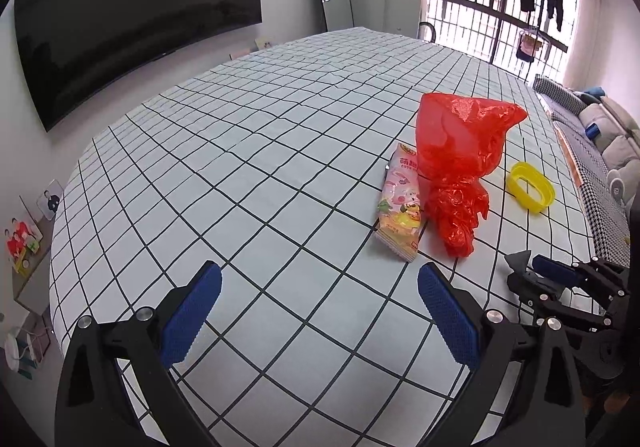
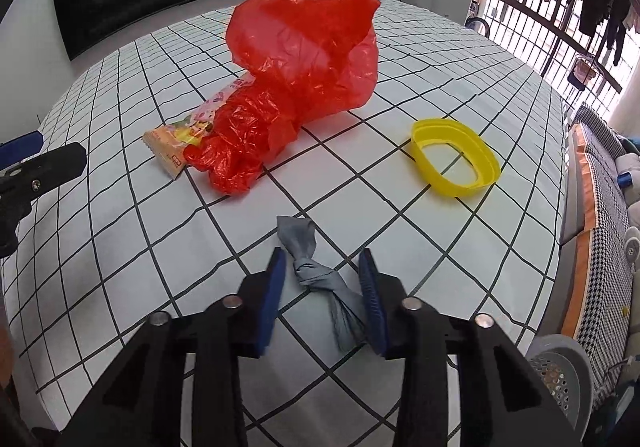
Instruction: Collect trash
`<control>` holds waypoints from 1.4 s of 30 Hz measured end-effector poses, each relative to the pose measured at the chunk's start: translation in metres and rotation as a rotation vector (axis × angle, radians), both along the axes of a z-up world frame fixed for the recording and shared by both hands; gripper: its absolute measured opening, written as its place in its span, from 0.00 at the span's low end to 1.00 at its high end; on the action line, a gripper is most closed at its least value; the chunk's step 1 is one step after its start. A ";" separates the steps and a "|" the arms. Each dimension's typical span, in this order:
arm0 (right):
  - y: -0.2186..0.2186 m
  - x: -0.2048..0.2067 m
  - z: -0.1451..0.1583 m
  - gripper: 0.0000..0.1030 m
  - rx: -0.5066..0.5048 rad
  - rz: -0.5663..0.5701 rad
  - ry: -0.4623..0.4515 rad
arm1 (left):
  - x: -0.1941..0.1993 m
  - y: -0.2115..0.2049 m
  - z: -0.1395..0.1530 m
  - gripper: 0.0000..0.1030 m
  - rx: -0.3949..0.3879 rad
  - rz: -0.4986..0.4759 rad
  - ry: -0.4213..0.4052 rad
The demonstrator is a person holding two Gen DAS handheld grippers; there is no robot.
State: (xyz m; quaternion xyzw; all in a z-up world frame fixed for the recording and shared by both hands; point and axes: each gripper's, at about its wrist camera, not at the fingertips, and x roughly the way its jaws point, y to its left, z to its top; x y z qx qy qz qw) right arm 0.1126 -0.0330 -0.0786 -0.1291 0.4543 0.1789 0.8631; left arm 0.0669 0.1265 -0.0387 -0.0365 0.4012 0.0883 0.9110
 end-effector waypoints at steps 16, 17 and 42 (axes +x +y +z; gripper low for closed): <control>-0.037 -0.040 0.020 0.20 0.131 -0.116 -0.025 | 0.015 -0.029 0.001 0.94 0.004 -0.074 0.011; -0.040 -0.044 0.020 0.20 0.140 -0.125 -0.024 | 0.019 -0.030 0.000 0.94 0.010 -0.076 0.015; -0.058 -0.069 0.016 0.20 0.197 -0.177 0.026 | 0.109 -0.016 -0.026 0.94 0.073 -0.120 0.115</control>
